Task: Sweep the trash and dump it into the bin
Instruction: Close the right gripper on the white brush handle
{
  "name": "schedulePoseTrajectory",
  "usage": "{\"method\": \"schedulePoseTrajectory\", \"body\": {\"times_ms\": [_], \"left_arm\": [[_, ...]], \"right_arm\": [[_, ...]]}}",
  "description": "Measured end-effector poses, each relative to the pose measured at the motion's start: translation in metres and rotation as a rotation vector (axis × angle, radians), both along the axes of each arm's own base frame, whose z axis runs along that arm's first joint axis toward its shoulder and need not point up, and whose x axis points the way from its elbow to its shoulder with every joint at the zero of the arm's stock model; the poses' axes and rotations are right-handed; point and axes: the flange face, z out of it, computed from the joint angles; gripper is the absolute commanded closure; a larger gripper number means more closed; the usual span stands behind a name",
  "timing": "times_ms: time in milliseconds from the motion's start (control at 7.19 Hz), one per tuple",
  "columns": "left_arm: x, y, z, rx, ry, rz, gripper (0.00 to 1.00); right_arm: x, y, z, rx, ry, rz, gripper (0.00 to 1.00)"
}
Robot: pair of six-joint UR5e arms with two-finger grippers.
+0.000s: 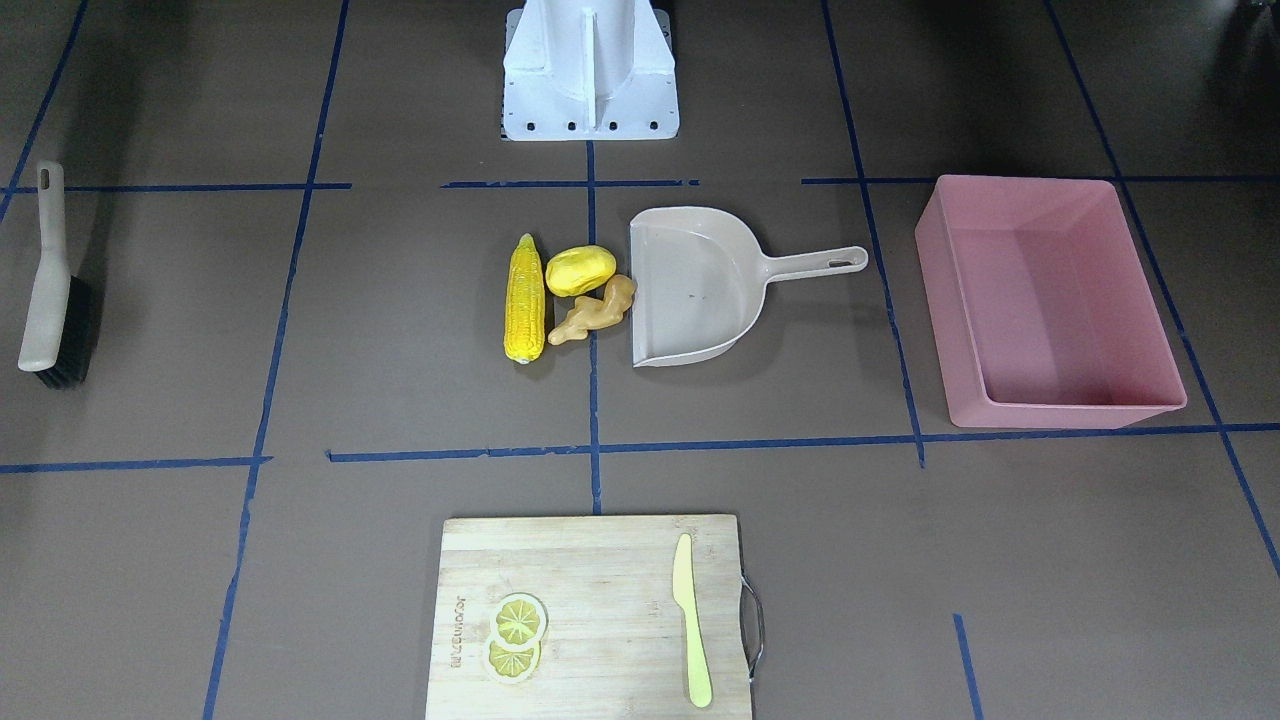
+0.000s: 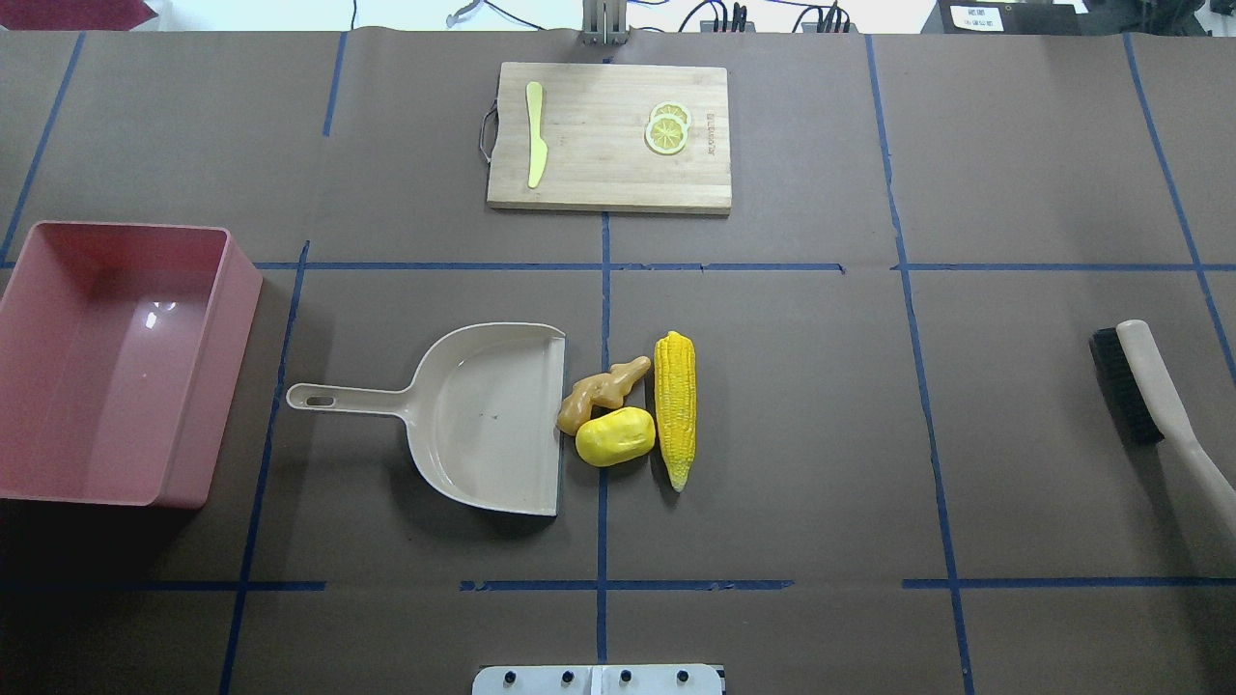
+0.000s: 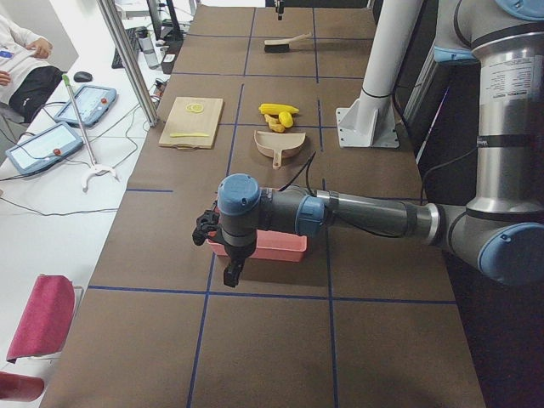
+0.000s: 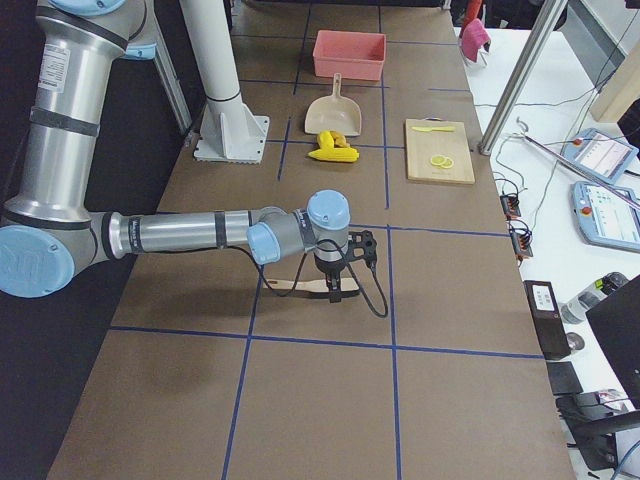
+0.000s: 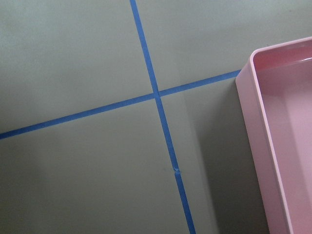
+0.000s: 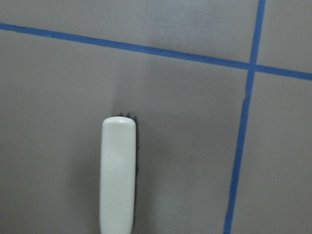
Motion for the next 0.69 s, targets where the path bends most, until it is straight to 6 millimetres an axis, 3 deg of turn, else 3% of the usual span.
{"method": "schedulePoseTrajectory", "body": {"times_ms": [278, 695], "left_arm": [[0.001, -0.002, -0.002, 0.004, 0.001, 0.001, 0.00], [0.000, -0.002, -0.004, 0.008, 0.004, 0.001, 0.00]], "right_arm": [[-0.040, 0.036, 0.005, -0.024, -0.018, 0.038, 0.18], [-0.071, 0.064, 0.018, -0.042, 0.012, -0.004, 0.18]]}}
